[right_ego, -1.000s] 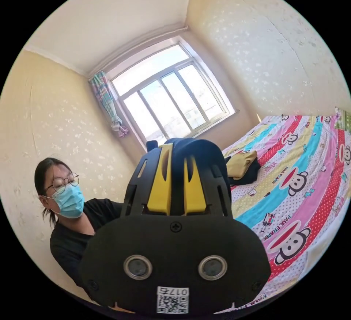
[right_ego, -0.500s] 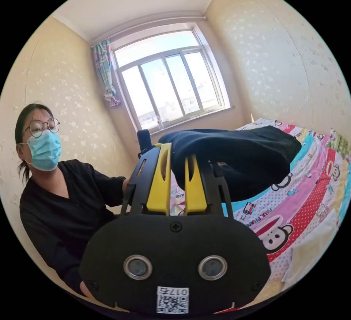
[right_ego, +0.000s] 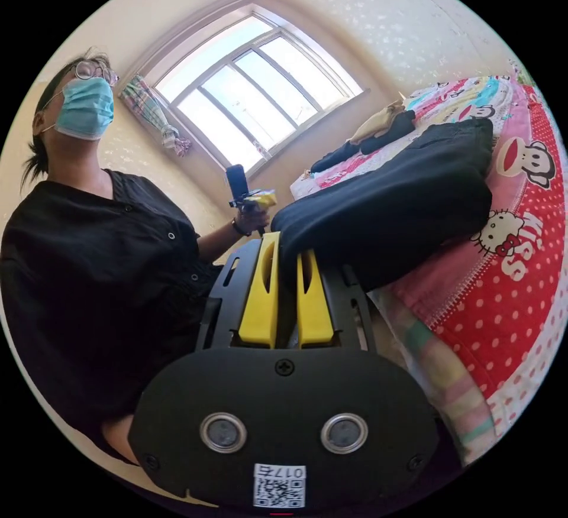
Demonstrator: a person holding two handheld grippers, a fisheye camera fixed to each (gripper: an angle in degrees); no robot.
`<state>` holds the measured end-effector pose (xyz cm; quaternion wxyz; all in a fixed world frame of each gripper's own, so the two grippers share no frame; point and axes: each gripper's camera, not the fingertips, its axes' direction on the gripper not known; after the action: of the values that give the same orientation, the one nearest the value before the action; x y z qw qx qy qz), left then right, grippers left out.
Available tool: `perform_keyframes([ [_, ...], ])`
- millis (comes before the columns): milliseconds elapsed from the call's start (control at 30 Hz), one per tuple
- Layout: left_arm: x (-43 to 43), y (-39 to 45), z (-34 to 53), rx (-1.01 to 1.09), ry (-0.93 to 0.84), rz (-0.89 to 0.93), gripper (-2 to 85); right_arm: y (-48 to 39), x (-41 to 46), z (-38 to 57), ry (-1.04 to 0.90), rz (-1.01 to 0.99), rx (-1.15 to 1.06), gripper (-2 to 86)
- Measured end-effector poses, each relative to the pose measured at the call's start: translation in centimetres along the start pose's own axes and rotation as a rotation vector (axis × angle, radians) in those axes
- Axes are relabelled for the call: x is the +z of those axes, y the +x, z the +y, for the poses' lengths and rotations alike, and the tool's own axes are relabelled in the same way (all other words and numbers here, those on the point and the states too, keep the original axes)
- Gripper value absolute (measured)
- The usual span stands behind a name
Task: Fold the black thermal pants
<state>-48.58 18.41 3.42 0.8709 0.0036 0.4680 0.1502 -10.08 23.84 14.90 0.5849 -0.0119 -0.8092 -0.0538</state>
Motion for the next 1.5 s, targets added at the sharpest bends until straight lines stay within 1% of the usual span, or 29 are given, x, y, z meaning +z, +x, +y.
perform_keyframes([
  [33,-1.4,-1.0,-1.6,-0.003,0.074,-0.051,0.2,-0.5,0.0,-0.2,0.002,-0.002,-0.015,-0.1],
  [67,-1.6,-1.8,-3.8,0.042,0.101,-0.068,-0.4,-1.4,0.0,-0.5,0.011,-0.017,-0.04,-0.1],
  [133,-0.1,-2.7,-7.5,0.133,0.058,-0.075,-0.7,-2.6,-0.2,-1.1,0.028,-0.045,-0.063,-0.1],
  [233,4.9,-4.3,-12.3,0.221,-0.012,-0.128,-0.7,-5.1,-0.8,-2.0,0.052,-0.031,-0.095,-0.1],
  [300,8.8,-5.9,-13.6,0.232,-0.027,-0.065,-0.7,-7.0,-1.8,-2.3,0.076,-0.022,-0.111,-0.1],
  [333,11.9,-7.3,-13.9,0.211,-0.063,0.026,-0.7,-7.5,-2.1,-2.3,0.085,-0.027,-0.117,-0.1],
  [400,18.9,-9.4,-13.3,0.137,-0.252,0.18,-0.8,-8.8,-3.4,-2.4,0.139,-0.058,-0.144,-0.2],
  [433,24.8,-10.1,-11.7,0.077,-0.476,0.312,-0.9,-8.8,-3.7,-2.5,0.156,-0.045,-0.129,-0.2],
  [467,29.1,-10.6,-9.7,-0.034,-0.581,0.45,-1.0,-8.5,-4.3,-2.7,0.174,-0.029,-0.113,-0.2],
  [533,31.7,-10.1,-7.8,-0.111,-0.605,0.563,-1.0,-7.7,-5.3,-3.2,0.188,-0.072,-0.118,-0.2],
  [600,30.7,-9.0,-7.6,-0.059,-0.552,0.509,-1.0,-6.7,-7.0,-5.1,0.21,-0.092,-0.114,-0.2],
  [667,26.6,-8.0,-8.0,0.051,-0.444,0.368,-1.0,-5.9,-8.4,-7.3,0.231,-0.103,-0.135,-0.1],
  [700,25.3,-8.2,-8.0,0.048,-0.397,0.324,-1.0,-5.2,-9.5,-9.0,0.25,-0.108,-0.148,-0.1],
  [733,22.7,-9.1,-7.6,-0.013,-0.28,0.244,-1.0,-4.7,-10.0,-10.0,0.26,-0.106,-0.151,-0.1],
  [767,20.6,-10.2,-6.7,-0.088,-0.183,0.208,-1.0,-3.3,-10.9,-12.0,0.283,-0.099,-0.144,-0.1],
  [800,20.0,-10.7,-6.2,-0.116,-0.159,0.207,-1.0,-1.3,-11.8,-14.3,0.305,-0.089,-0.116,-0.1],
  [833,20.1,-11.4,-5.1,-0.158,-0.19,0.223,-1.0,-0.2,-12.1,-15.5,0.315,-0.08,-0.093,-0.1],
  [867,21.0,-11.8,-4.2,-0.189,-0.294,0.227,-1.0,2.4,-12.5,-18.1,0.311,-0.041,-0.027,-0.1],
  [900,21.0,-11.8,-3.8,-0.203,-0.302,0.223,-1.0,5.6,-12.4,-21.1,0.274,-0.005,0.073,-0.1],
  [933,20.1,-11.5,-3.2,-0.223,-0.255,0.187,-1.0,7.3,-12.2,-22.5,0.26,0.009,0.118,-0.1],
  [1000,18.1,-11.4,-2.4,-0.272,-0.171,0.121,-1.0,14.4,-11.7,-27.1,0.252,0.034,0.316,0.0],
  [1033,16.7,-11.5,-1.9,-0.32,-0.122,0.076,-1.0,16.1,-11.6,-28.0,0.252,0.046,0.361,0.0],
  [1100,14.7,-11.2,-1.7,-0.359,-0.057,0.025,-1.0,22.9,-11.3,-30.6,0.251,0.121,0.522,0.1],
  [1200,12.4,-8.7,-3.7,-0.305,0.033,-0.026,-1.0,30.2,-10.1,-31.6,0.185,0.213,0.706,0.3],
  [1267,12.1,-6.2,-7.0,-0.218,0.079,-0.112,-1.0,33.7,-9.0,-31.2,0.117,0.21,0.781,0.7],
  [1333,13.5,-4.7,-10.3,-0.12,0.074,-0.18,-1.0,35.0,-9.3,-30.7,0.145,0.148,0.796,1.2],
  [1367,15.4,-4.5,-12.8,-0.062,0.02,-0.215,-1.0,35.0,-10.1,-30.8,0.158,0.121,0.787,1.7],
  [1433,19.2,-5.4,-16.1,-0.03,-0.08,-0.265,-1.0,34.0,-11.4,-31.4,0.15,0.104,0.752,3.2],
  [1500,23.6,-7.7,-18.4,-0.051,-0.181,-0.291,-1.0,30.7,-14.1,-32.0,0.148,0.095,0.654,7.5],
])
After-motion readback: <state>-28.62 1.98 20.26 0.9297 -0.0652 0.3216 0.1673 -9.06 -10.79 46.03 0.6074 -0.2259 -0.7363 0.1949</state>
